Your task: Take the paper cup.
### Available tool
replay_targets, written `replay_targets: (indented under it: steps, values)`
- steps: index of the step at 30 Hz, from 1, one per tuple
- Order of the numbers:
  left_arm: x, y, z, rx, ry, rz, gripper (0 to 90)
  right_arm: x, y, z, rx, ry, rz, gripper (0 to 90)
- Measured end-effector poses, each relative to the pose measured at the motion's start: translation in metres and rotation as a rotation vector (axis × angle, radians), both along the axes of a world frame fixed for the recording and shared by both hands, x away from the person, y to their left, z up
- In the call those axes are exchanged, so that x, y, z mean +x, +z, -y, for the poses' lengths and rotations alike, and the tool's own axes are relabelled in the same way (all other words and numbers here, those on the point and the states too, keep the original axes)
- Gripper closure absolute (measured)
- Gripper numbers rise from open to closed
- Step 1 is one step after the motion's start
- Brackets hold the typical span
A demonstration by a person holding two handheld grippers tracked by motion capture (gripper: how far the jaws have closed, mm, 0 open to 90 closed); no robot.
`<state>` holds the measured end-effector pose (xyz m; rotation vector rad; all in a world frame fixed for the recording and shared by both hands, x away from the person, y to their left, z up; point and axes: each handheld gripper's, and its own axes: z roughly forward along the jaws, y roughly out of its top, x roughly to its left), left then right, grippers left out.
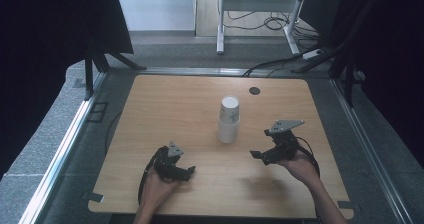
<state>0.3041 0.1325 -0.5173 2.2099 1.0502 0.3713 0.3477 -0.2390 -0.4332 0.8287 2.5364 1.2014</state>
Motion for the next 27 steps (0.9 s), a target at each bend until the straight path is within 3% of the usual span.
replay_targets:
  steps: [5,13,27]
  values:
    - [0.008,0.012,0.002,-0.019,-0.027,0.018,3.2,0.004,0.006,-0.004,0.013,-0.006,0.005,2.0]
    - [0.023,0.032,0.006,-0.094,-0.067,0.027,3.1,0.012,0.015,-0.01,0.04,-0.014,0.006,4.6]
    - [0.054,0.039,0.027,-0.116,-0.156,0.012,2.7,0.029,0.025,-0.021,0.054,-0.011,0.01,4.5]
